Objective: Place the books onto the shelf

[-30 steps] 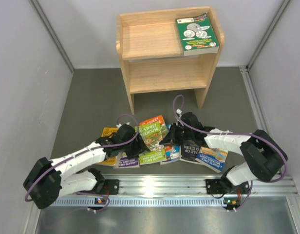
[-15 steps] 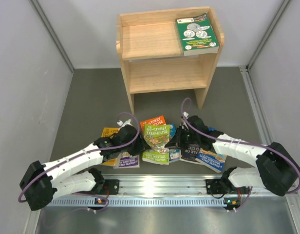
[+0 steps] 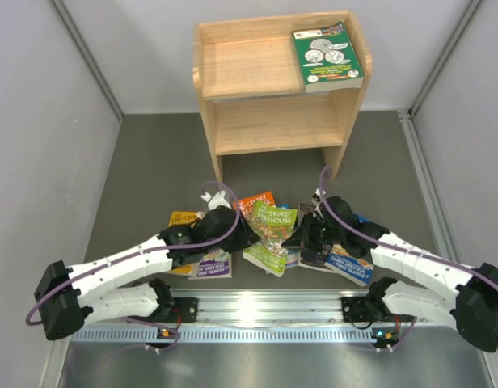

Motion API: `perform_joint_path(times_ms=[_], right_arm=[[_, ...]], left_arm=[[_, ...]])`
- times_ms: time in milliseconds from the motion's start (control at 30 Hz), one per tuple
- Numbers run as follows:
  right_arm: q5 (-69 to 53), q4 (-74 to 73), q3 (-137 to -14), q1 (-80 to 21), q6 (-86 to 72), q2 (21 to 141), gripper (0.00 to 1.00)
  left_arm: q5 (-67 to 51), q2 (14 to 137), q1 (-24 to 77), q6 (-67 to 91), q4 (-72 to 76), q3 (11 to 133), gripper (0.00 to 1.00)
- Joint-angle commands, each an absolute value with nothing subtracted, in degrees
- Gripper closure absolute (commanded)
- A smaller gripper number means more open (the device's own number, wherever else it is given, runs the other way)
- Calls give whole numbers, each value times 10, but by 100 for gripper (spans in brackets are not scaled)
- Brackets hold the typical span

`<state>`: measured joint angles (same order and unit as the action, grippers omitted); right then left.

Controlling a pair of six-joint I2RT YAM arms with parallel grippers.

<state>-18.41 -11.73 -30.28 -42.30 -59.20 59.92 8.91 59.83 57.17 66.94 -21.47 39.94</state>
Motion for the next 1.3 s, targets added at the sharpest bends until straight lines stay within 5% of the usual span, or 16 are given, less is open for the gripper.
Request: perform_joint_path(times_ms=[0, 33, 133, 167, 233, 600, 1000, 1267], right_arm=[[-256, -63, -330, -460, -604, 538, 100], [-249, -82, -339, -459, -602, 524, 100], [-206, -154, -399, -454, -583, 466, 44], [-179, -176, -438, -451, -578, 440, 15], [-149, -215, -476, -440, -562, 420, 0], [77, -495, -739, -421, -504, 288, 0], [133, -589, -691, -431, -566, 182, 0], [131, -615, -702, -433, -564, 186, 0]], left_arm=[[59, 589, 589, 679, -38, 505, 100], [58, 592, 591, 670, -38, 522, 100], [61, 609, 594, 633, -59, 604, 100], [62, 613, 594, 613, -66, 627, 100], [65, 630, 594, 594, -91, 697, 100], [82, 714, 593, 503, -130, 943, 100], [40, 972, 508, 483, -29, 1329, 100], [230, 1033, 482, 567, 173, 1288, 100]])
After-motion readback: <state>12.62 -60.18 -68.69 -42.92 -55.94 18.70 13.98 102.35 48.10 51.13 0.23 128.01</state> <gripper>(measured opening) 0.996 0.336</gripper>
